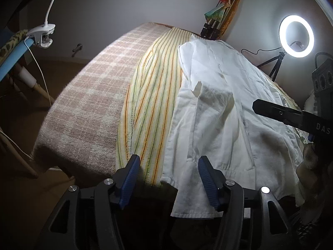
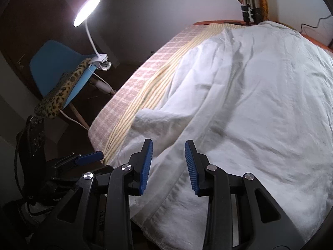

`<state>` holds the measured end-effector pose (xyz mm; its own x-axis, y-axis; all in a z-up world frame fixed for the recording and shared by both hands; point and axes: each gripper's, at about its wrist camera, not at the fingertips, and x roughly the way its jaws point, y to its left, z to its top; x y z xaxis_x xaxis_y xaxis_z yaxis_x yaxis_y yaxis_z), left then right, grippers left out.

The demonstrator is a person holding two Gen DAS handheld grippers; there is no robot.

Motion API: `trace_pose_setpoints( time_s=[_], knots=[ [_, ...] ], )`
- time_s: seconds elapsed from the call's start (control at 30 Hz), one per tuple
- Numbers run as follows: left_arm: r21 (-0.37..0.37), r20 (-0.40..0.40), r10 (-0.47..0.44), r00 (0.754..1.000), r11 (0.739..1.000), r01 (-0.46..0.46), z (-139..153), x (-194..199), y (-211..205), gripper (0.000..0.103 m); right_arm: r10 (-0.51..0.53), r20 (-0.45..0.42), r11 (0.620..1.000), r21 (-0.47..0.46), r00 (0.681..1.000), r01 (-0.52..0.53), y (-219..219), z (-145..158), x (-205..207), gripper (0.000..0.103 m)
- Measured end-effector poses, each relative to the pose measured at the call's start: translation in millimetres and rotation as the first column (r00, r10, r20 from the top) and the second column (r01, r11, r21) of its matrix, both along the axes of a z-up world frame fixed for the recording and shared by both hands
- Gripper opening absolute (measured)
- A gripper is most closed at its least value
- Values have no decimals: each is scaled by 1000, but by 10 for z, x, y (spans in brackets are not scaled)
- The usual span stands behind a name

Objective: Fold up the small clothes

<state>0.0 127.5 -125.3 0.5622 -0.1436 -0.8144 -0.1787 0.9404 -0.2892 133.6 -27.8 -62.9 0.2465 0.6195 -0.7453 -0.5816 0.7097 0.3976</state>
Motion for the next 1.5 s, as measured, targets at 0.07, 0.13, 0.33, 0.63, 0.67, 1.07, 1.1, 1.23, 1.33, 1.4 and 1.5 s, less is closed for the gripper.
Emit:
trace_pose_setpoints(
  time_s=[0.07,0.13,0.33,0.63,0.67,1.07,1.1,1.23,1.33,1.4,1.5],
  knots=[
    [19,12,-10,1000,1000,9,-13,2,-34,59,32,14,999,8,999,-32,76,-11,-42,34],
    [45,8,-30,1000,999,30,-16,25,-79,55,65,22,998,-10,998,-65,165,-65,-85,34],
    [-43,5,-64,998,997,65,-34,47,-81,7,61,-15,982,-180,998,-63,198,-365,-50,34],
    [-191,124,-70,990,977,93,268,-63,-72,4,-26,-128,999,15,991,28,-164,-4,322,56],
    [-188,130,-76,989,977,100,295,-56,-93,4,-42,-118,999,14,992,44,-151,50,398,57],
    [-218,149,-117,982,965,148,372,-12,-241,3,-86,-134,990,-124,987,69,793,141,1459,64],
    [-216,150,-123,981,964,154,380,-7,-263,3,-92,-134,986,-154,987,71,898,98,1523,64],
    [-205,152,-145,978,963,175,398,15,-348,3,-77,-77,949,-312,994,49,1276,-82,1634,64],
    [-203,152,-166,974,960,195,408,36,-431,3,-52,-31,910,-414,998,34,1475,-213,1681,64],
    [-187,155,-185,970,959,213,427,33,-496,3,-38,-26,893,-450,999,22,1545,-287,1703,64],
    [-162,158,-205,966,959,231,446,43,-600,3,-33,-45,882,-471,998,8,1555,-417,1737,64]
  ],
)
